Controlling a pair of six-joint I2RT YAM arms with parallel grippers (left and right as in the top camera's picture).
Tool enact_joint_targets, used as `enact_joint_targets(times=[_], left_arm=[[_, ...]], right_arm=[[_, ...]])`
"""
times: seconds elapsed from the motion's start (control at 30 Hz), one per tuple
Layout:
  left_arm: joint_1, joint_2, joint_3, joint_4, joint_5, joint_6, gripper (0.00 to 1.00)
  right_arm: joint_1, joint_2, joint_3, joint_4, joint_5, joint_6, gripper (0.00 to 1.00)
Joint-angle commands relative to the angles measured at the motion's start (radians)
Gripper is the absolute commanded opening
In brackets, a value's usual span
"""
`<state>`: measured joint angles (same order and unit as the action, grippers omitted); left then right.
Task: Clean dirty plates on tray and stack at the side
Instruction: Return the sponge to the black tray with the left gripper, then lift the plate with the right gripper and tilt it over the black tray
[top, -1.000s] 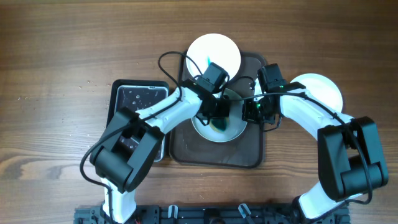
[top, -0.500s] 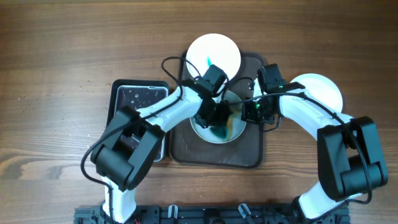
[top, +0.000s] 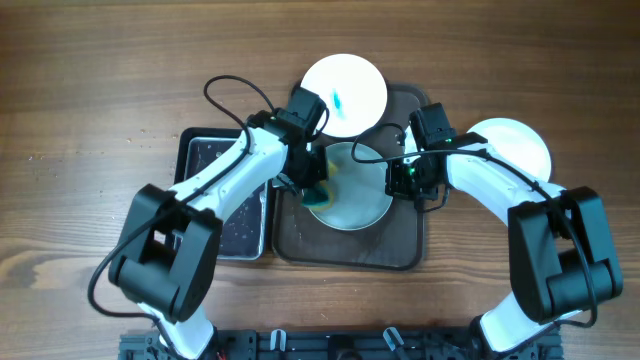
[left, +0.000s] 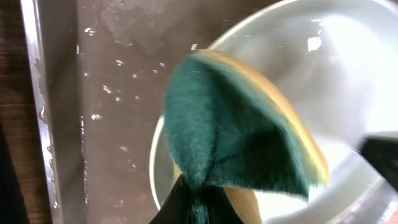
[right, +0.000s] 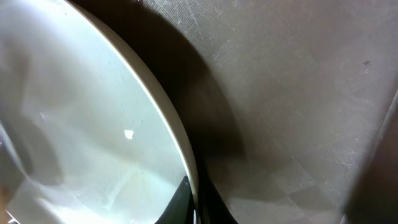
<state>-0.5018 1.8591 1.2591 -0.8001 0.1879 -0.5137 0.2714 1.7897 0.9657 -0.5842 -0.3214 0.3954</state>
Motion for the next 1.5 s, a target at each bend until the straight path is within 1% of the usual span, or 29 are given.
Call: enact_joint_targets(times=[0.0,0.07,0.1,0.17,0.23,0.3,0.37,0.47,0.57,0.6,0.63,0.73,0.8,0.87,0.9,0.97,1.03,1.13,1.17,1.2,1.23,1.3,1.37,1.4,1.47], left_arm=[[0.044,-0.122,-0.009,-0.01,0.167,0.004,0.04],[0.076,-0.18,-0.009,-0.031,0.175,0.0,0.04],[0.106,-0.224,-0.009,-0.052,0.147,0.0,0.04],[0.159,-0.285,-0.009,-0.104,0.054,0.001,0.04],[0.221,-0.331,-0.009,-0.187,-0.112,0.002,0.04],[0.269,-0.336,-0.016,-0.253,-0.26,0.013,0.04],[0.29,-0.331,-0.051,-0.262,-0.306,0.012,0.04],[0.301,-0.331,-0.183,-0.177,-0.317,0.012,0.04],[0.313,-0.33,-0.346,-0.004,-0.365,0.012,0.04],[0.319,-0.329,-0.374,0.028,-0.365,0.011,0.04],[0.329,-0.327,-0.406,0.066,-0.356,0.011,0.13],[0.344,-0.329,-0.42,0.085,-0.319,0.012,0.22],[0.345,-0.338,-0.393,0.058,-0.282,0.012,0.3],[0.355,-0.348,-0.342,0.002,-0.228,0.012,0.38],[0.369,-0.356,-0.295,-0.047,-0.205,0.012,0.4],[0.393,-0.37,-0.228,-0.119,-0.193,0.012,0.43],[0.429,-0.396,-0.15,-0.192,-0.188,0.012,0.54],[0.484,-0.441,-0.089,-0.241,-0.188,0.012,0.66],[0.508,-0.462,-0.074,-0.247,-0.188,0.012,0.72],[0.528,-0.48,-0.068,-0.247,-0.188,0.012,0.82],[0.547,-0.497,-0.066,-0.243,-0.188,0.012,1.0],[0.59,-0.531,-0.066,-0.24,-0.188,0.012,1.0],[0.626,-0.551,-0.066,-0.24,-0.188,0.012,1.0],[0.653,-0.56,-0.066,-0.24,-0.188,0.012,1.0],[0.673,-0.562,-0.066,-0.241,-0.188,0.012,1.0]], right_arm=[[-0.005,0.049,-0.024,-0.009,0.077,-0.002,0.04],[-0.005,0.049,-0.024,-0.009,0.077,-0.003,0.04],[-0.005,0.049,-0.024,-0.008,0.077,-0.003,0.04],[-0.005,0.049,-0.024,-0.008,0.077,-0.003,0.04],[-0.005,0.049,-0.024,-0.008,0.077,-0.005,0.04],[-0.005,0.049,-0.024,-0.008,0.072,-0.013,0.04],[-0.005,0.049,-0.024,-0.008,0.068,-0.02,0.04],[-0.005,0.049,-0.024,-0.008,0.058,-0.028,0.04],[-0.005,0.049,-0.024,-0.008,0.058,-0.029,0.04],[-0.005,0.049,-0.024,-0.008,0.058,-0.03,0.04],[-0.005,0.049,-0.024,-0.008,0.058,-0.03,0.04],[-0.005,0.049,-0.024,-0.007,0.058,-0.029,0.04],[-0.005,0.049,-0.024,0.012,0.058,-0.031,0.04],[-0.007,0.049,-0.015,0.037,0.058,-0.085,0.04],[-0.01,0.045,0.007,0.005,0.058,-0.108,0.04],[-0.011,0.032,0.06,-0.081,0.059,-0.108,0.04],[-0.011,-0.008,0.127,-0.164,0.058,-0.107,0.04],[-0.006,-0.078,0.222,-0.28,0.027,-0.122,0.04],[-0.001,-0.098,0.252,-0.314,0.011,-0.136,0.04],[0.007,-0.114,0.283,-0.348,0.005,-0.143,0.04],[0.021,-0.128,0.321,-0.387,0.006,-0.148,0.04],[0.065,-0.133,0.411,-0.47,0.006,-0.158,0.04],[0.116,-0.133,0.458,-0.501,0.007,-0.156,0.04],[0.177,-0.125,0.494,-0.513,0.014,-0.13,0.04],[0.246,-0.095,0.535,-0.512,0.029,-0.096,0.04]])
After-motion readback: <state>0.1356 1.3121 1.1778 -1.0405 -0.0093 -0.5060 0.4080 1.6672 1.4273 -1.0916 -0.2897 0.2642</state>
